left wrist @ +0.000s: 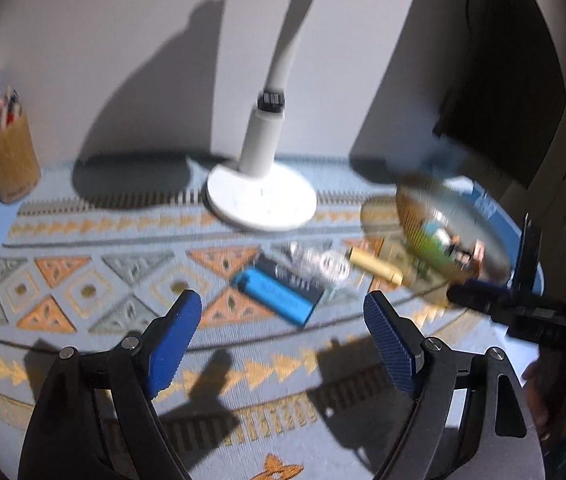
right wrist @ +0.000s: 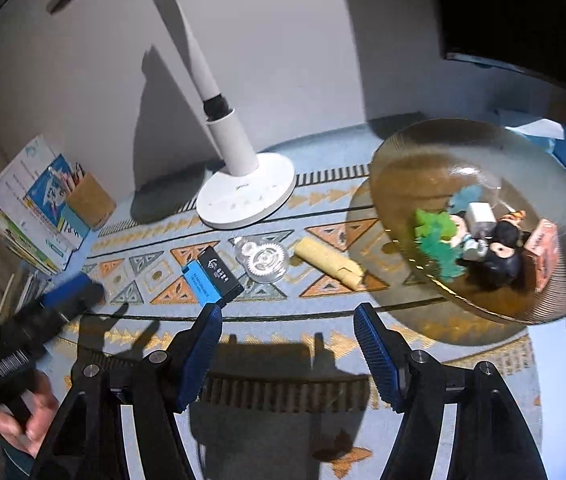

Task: Organize rigid objects
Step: 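Move both tools back toward the blue lighter and black USB stick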

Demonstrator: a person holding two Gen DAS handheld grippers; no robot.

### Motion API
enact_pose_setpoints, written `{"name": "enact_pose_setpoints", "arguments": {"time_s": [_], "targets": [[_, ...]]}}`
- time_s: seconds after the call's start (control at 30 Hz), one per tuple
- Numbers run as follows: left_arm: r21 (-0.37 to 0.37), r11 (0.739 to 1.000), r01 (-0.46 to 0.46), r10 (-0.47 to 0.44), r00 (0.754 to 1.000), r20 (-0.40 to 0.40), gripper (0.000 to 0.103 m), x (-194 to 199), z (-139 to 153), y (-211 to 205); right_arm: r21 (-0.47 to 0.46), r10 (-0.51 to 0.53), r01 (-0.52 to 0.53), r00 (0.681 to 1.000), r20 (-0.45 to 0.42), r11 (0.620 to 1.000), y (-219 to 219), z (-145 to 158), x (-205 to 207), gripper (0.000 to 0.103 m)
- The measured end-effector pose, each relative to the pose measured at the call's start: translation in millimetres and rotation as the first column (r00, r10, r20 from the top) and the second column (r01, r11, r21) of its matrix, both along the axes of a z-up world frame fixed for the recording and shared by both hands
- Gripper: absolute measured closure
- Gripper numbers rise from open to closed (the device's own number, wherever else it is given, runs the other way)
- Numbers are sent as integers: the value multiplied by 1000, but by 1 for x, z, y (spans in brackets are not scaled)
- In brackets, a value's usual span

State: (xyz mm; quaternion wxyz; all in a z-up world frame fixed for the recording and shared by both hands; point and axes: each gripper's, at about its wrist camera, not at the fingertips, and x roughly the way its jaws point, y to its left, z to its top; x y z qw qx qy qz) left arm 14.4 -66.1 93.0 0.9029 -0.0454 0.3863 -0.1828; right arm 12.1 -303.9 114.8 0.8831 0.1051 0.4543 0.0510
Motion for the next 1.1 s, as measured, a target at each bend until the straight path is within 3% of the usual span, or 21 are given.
{"name": "enact_pose_setpoints", "arguments": {"time_s": [0.27, 0.7, 0.97, 1.1], "targets": [[157, 987, 22, -4, 994, -111, 21, 19, -57, -34, 75, 35, -30, 997, -70, 997, 11, -28, 26, 36], [231, 973, 1, 31, 990, -135, 21, 48, -78, -54, 67, 74, -65, 989, -132, 996, 21, -58, 52, 36], [199, 978, -70, 102, 983, -155, 21, 55, -75, -13, 66, 89, -81, 986, -139, 995, 26, -63, 62, 36], [215, 960, -179, 216, 963, -162, 21, 60, -76, 30, 47, 120, -114, 983, -141, 992, 40, -67, 67, 36]]}}
